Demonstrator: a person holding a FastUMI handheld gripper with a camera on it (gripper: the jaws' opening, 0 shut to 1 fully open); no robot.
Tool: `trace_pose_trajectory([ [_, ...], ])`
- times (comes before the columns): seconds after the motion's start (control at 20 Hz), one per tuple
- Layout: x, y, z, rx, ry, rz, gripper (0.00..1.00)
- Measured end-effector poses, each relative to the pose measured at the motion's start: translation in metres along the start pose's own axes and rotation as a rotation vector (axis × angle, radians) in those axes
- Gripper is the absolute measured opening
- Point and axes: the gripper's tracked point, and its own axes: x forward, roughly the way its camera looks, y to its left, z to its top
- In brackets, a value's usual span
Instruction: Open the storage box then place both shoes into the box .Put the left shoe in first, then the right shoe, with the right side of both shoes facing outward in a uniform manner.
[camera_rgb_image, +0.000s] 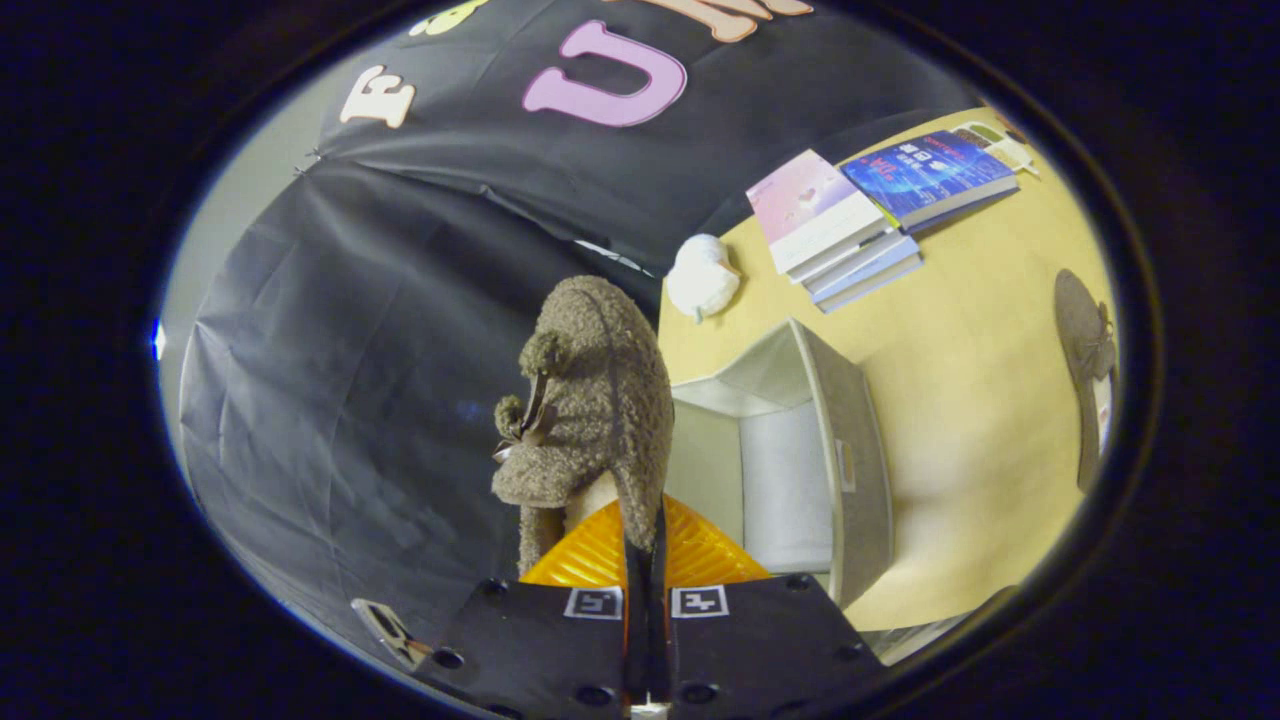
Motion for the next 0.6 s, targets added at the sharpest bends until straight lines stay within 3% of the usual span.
trace_pose_trajectory([
  [0.6,0.08,-0.051,-0.061,-0.003,0.147,-0.293,0.04],
])
